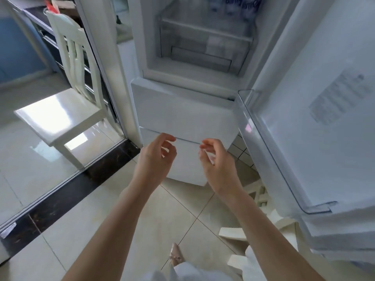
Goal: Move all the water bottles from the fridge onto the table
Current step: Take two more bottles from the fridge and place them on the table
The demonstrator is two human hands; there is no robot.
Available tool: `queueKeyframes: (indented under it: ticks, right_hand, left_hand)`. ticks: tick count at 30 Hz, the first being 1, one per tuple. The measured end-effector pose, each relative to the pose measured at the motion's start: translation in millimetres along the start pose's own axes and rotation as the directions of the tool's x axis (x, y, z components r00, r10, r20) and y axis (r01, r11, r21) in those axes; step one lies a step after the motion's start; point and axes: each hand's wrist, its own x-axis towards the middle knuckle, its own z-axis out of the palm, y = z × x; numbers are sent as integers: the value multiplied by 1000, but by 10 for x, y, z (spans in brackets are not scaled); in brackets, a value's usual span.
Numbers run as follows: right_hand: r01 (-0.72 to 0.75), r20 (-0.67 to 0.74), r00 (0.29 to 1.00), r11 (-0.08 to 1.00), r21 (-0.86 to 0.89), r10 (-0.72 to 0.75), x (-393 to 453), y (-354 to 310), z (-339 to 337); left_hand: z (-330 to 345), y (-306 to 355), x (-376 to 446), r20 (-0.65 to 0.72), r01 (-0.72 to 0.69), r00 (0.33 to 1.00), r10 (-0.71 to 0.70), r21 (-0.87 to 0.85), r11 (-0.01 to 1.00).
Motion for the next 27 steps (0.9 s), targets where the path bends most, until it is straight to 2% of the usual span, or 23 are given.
queueKeyframes:
  ticks: [7, 12, 16, 22, 27]
  right_hand:
    - [17, -120, 993, 999, 28, -14, 924, -217, 32]
    - [-54, -181, 981, 996, 73, 66, 1640, -283, 164]
    - [-86, -287, 950, 986, 143, 124, 2344, -363, 222]
    - [-55, -421, 900, 989, 141, 110, 3233, -557, 197]
    - [-9, -541, 836, 989, 151, 90, 3875, -655, -93]
  left_hand:
    - [-36, 212, 1144, 28, -116, 993, 116, -3, 993]
    - [26, 226, 2059, 61, -185, 981, 187, -31, 982]
    - [27, 231, 2806, 123, -291, 949, 292, -26, 956]
    - [30, 343, 3780, 183, -363, 912, 368, -62, 930]
    - [188, 520, 4422, 235, -383, 884, 405, -133, 914]
